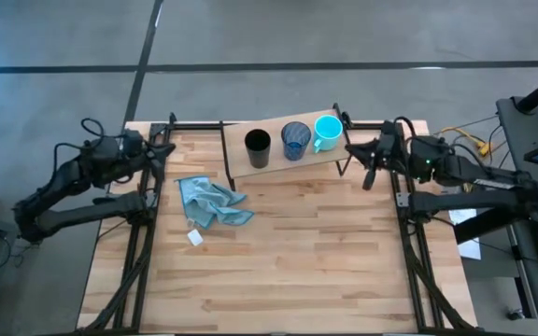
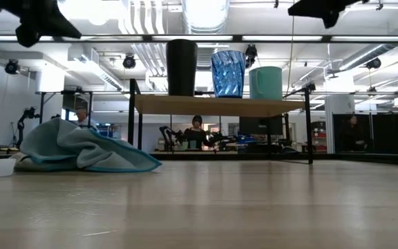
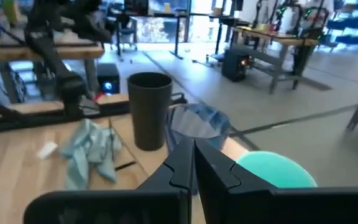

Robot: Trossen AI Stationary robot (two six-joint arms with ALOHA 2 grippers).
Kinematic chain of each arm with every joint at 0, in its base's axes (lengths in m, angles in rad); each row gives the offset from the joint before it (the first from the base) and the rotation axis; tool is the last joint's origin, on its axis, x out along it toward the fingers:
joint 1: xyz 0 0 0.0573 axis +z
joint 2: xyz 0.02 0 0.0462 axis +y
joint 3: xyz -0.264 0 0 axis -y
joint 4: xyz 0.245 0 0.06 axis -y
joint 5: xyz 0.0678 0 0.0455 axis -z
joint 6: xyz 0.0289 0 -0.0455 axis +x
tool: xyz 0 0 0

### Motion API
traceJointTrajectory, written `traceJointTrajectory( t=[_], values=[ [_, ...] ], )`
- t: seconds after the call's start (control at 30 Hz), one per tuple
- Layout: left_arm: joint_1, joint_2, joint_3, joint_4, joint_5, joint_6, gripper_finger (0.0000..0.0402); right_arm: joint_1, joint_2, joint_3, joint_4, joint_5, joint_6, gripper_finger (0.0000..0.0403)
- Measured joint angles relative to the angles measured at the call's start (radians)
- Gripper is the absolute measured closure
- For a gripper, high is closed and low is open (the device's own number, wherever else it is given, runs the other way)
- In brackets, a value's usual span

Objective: Stack small to large cups/mugs on shelf
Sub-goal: Return to Home Position

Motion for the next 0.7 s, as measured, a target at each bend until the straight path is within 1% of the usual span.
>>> traceJointTrajectory(
  t=[0.03,0.13,0.23,0.33,0.43,0.5,0.57,0.63,0.7],
  values=[
    [0.000,-0.005,-0.015,-0.002,0.000,0.000,0.0401,-0.008,-0.015,-0.018,0.006,-0.024,0.020,0.0394],
    [0.000,-0.030,-0.033,0.001,0.012,0.005,0.0401,-0.017,-0.061,-0.061,0.013,-0.015,0.062,0.0394],
    [0.001,-0.079,-0.034,0.036,0.072,0.049,0.0402,-0.017,-0.114,-0.100,0.008,-0.010,0.069,0.0394],
    [0.001,-0.155,-0.034,0.085,0.120,0.074,0.0402,-0.016,-0.181,-0.150,0.009,-0.010,0.092,0.0394],
    [0.001,-0.243,-0.044,0.100,0.127,0.070,0.0402,-0.016,-0.250,-0.208,0.012,-0.010,0.119,0.0394],
    [0.001,-0.295,-0.068,0.099,0.128,0.028,0.0402,-0.016,-0.288,-0.246,0.016,-0.010,0.154,0.0394],
    [0.001,-0.331,-0.099,0.099,0.128,-0.009,0.0402,-0.016,-0.315,-0.287,0.035,-0.016,0.188,0.0394],
    [0.001,-0.356,-0.127,0.106,0.128,-0.010,0.0402,-0.016,-0.336,-0.323,0.079,-0.037,0.199,0.0394],
    [0.001,-0.375,-0.166,0.164,0.128,-0.009,0.0402,-0.016,-0.348,-0.351,0.128,-0.043,0.201,0.0394]
  ],
)
